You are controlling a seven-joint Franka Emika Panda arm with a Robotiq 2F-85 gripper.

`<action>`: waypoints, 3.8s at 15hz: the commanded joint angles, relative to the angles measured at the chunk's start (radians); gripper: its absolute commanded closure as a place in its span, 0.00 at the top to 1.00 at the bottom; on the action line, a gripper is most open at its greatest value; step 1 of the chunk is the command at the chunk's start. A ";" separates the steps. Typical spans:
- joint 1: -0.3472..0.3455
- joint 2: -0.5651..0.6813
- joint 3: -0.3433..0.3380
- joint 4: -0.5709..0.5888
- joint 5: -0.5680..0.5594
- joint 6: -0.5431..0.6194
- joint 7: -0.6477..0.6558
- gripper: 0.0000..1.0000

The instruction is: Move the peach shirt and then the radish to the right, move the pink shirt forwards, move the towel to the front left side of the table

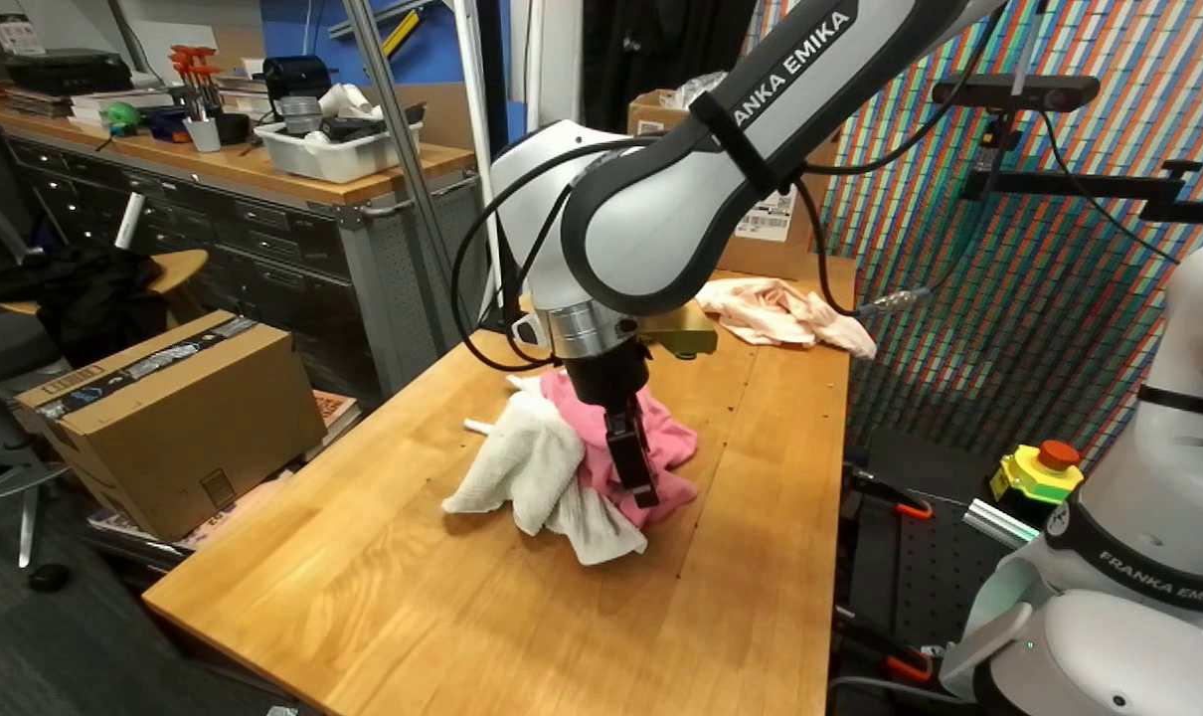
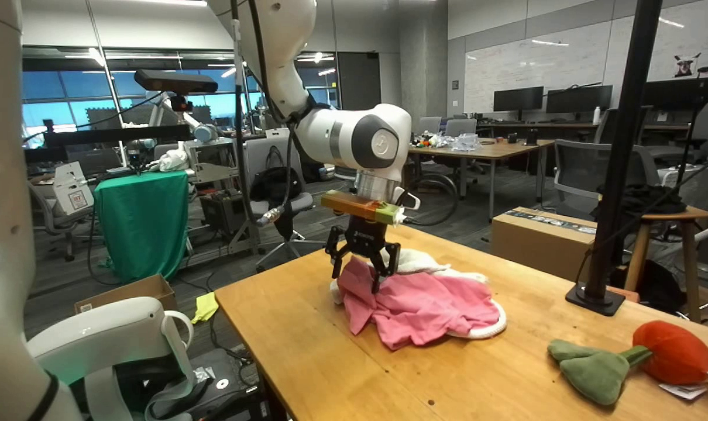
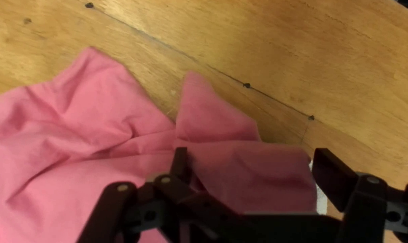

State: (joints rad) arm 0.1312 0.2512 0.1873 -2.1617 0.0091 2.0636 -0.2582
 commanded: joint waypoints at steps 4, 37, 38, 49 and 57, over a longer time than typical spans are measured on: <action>0.000 0.007 -0.026 0.004 -0.035 0.027 0.026 0.38; -0.166 -0.760 -0.131 -0.398 -0.200 -0.063 0.392 0.04; -0.174 -0.784 -0.129 -0.408 -0.206 -0.077 0.408 0.04; -0.200 -0.989 -0.106 -0.514 -0.212 -0.191 0.525 0.04; -0.131 -0.877 -0.079 -0.532 -0.154 0.025 0.500 0.04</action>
State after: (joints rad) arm -0.0282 -0.6734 0.1027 -2.6962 -0.1765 1.9996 0.2477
